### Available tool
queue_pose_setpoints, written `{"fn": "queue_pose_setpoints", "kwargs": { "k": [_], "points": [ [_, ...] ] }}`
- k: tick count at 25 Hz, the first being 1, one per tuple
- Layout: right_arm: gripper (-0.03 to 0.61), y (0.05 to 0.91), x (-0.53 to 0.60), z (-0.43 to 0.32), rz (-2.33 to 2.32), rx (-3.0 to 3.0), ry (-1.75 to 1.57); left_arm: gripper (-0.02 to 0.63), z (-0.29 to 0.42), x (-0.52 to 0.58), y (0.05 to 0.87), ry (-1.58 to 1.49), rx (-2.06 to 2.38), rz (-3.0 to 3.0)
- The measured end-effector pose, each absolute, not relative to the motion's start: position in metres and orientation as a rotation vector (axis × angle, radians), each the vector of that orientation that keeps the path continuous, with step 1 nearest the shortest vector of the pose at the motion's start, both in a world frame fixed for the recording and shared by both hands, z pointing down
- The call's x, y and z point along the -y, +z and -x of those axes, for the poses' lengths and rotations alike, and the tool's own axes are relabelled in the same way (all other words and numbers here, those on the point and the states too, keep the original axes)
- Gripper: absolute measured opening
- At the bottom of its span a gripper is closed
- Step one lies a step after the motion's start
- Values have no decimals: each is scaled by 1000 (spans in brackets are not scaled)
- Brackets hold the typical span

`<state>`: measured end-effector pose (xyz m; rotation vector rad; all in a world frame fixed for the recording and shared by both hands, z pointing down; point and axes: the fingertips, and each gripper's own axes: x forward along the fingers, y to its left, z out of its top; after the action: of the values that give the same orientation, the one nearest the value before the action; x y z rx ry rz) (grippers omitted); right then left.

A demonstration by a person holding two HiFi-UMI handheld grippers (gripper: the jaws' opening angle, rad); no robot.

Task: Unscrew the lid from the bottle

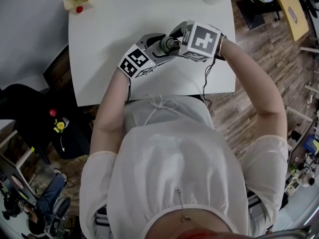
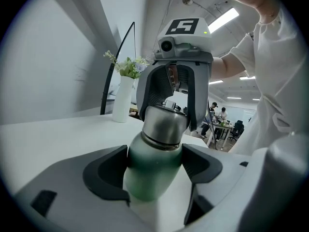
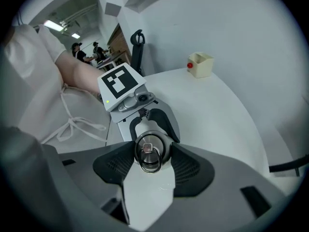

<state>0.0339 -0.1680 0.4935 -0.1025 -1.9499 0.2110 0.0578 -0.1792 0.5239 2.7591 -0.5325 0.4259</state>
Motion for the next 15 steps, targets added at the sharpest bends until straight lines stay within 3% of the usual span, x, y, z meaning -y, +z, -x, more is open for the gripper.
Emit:
{"fn": "queue_pose_setpoints", "kwargs": {
  "k": [15],
  "points": [
    [250, 491, 160, -39, 492, 1786, -149, 362, -58, 180, 525, 420, 544, -2747]
  ]
}}
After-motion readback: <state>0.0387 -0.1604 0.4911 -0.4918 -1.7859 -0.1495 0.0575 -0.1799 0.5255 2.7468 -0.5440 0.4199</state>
